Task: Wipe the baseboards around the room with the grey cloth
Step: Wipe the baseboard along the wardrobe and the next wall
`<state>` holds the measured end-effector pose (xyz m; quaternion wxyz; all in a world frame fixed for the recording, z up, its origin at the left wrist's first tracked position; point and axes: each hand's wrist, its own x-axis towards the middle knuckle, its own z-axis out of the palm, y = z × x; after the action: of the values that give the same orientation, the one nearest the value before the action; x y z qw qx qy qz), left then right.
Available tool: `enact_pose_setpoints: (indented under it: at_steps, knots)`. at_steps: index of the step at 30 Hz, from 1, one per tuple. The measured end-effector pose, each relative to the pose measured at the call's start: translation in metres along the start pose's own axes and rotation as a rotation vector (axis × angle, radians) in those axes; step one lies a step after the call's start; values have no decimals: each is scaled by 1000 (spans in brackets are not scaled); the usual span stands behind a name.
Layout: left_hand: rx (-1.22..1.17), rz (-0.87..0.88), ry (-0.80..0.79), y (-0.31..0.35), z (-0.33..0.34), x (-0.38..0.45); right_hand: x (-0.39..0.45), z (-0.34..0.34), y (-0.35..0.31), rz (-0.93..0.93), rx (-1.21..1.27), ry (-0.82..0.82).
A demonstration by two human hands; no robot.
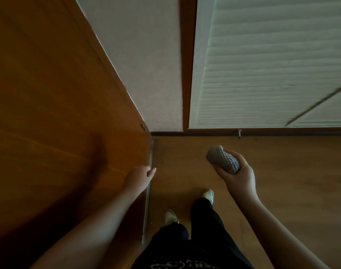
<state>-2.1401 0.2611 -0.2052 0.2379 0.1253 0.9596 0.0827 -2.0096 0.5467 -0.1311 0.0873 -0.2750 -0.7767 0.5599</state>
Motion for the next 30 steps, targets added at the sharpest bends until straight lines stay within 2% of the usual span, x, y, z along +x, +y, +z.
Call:
enact_pose_setpoints:
  at_steps: [8, 15, 24, 30]
  knots:
    - [45, -43, -51, 17, 10, 54, 90, 12, 25, 55, 26, -96]
    - [54, -61, -67, 6, 28, 113, 160, 45, 47, 33, -34, -110]
    - [31, -15, -76, -56, 95, 207, 206, 133, 117, 6, -178, -75]
    - [89, 87, -105, -86, 158, 249, 216, 201, 184, 28, -220, -79]
